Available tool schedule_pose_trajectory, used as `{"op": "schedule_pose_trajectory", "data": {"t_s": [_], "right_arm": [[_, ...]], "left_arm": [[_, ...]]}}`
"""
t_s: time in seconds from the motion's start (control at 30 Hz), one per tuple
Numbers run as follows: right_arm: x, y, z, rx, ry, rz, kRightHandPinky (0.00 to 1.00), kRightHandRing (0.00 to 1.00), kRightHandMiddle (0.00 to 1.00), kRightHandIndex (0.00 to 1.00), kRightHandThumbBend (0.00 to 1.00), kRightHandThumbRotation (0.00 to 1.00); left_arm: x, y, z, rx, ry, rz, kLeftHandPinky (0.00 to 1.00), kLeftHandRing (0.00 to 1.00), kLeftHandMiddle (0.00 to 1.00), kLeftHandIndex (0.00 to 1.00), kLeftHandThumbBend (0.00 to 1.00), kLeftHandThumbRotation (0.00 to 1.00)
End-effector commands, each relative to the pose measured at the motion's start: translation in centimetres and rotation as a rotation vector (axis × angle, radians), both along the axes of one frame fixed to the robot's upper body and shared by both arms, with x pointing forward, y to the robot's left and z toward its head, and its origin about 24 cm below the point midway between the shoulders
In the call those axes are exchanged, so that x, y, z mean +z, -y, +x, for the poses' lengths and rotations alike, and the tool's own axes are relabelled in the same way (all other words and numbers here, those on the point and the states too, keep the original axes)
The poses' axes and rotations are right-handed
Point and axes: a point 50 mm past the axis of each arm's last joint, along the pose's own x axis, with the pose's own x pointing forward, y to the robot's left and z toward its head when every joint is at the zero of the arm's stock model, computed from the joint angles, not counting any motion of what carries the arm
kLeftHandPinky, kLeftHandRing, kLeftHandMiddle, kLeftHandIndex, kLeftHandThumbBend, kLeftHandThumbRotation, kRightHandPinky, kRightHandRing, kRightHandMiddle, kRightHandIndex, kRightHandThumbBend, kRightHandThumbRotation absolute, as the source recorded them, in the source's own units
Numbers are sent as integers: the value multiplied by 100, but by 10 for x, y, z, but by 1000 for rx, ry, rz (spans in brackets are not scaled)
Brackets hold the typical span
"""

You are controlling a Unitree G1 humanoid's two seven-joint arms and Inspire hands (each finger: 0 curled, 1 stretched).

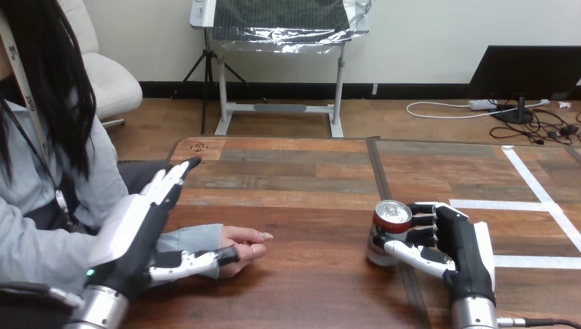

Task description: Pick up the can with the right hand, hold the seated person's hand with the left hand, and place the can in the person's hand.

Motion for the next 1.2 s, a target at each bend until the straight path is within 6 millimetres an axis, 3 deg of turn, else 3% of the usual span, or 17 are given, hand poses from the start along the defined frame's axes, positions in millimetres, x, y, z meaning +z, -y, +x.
{"op": "schedule_pose_trajectory", "data": {"t_s": [0.0,1.17], "right_arm": [[30,0,22,17,165,-13,45,48,52,55,76,0],[38,-4,24,48,229,-42,44,47,53,55,76,0]], "left_arm": [[31,-3,24,-25,120,101,97,98,96,95,100,55],[32,-22,50,11,-44,374,94,94,93,93,100,52]]}}
